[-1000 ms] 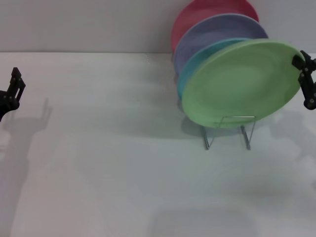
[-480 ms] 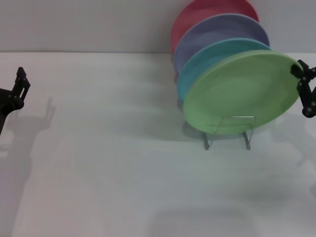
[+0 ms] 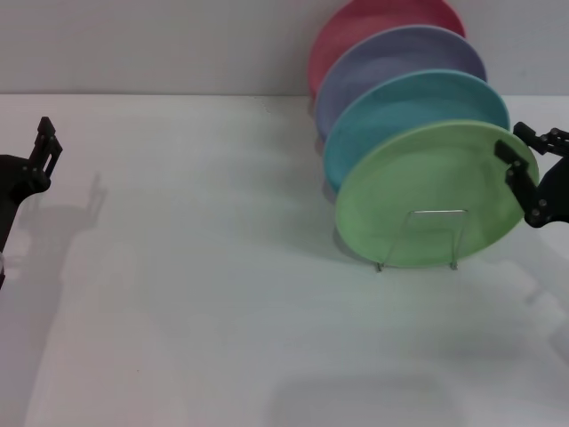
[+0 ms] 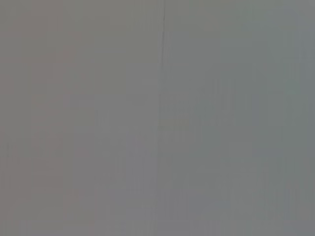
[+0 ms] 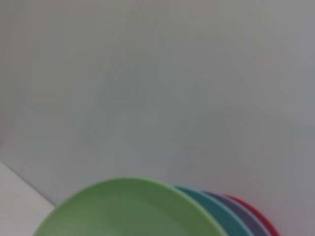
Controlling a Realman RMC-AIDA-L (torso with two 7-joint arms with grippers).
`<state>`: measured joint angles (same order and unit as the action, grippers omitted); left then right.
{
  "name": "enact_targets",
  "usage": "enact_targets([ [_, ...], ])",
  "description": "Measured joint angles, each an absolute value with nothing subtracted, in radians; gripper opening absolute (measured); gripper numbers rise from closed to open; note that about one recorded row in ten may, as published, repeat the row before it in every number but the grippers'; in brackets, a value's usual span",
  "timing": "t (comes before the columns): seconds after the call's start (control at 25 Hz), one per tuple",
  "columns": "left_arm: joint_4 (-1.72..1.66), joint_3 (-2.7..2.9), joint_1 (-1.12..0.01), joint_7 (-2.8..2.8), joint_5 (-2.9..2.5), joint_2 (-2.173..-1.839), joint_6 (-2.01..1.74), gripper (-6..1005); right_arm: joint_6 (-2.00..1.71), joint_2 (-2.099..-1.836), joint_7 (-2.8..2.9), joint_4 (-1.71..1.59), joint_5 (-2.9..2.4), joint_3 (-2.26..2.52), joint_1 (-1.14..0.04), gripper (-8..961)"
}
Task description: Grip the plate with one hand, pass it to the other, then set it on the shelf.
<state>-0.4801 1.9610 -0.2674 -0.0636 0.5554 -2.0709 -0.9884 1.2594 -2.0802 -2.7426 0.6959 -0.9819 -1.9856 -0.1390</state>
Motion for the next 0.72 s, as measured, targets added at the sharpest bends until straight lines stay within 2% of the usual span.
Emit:
enact_targets([
  [0.28,-0.471,1.961,-0.278,-0.064,0.558,-2.071,-0.974,735,1.275,-2.079,-2.743,0.674,-1.000,-1.989,-0.159,204],
  [0.72,-0.453,1.954,-0.283,-0.065,0.562,-2.071,-0.973,735,1.524,-2.088,-2.735,0.624,-0.806,-2.060,-0.115,657],
])
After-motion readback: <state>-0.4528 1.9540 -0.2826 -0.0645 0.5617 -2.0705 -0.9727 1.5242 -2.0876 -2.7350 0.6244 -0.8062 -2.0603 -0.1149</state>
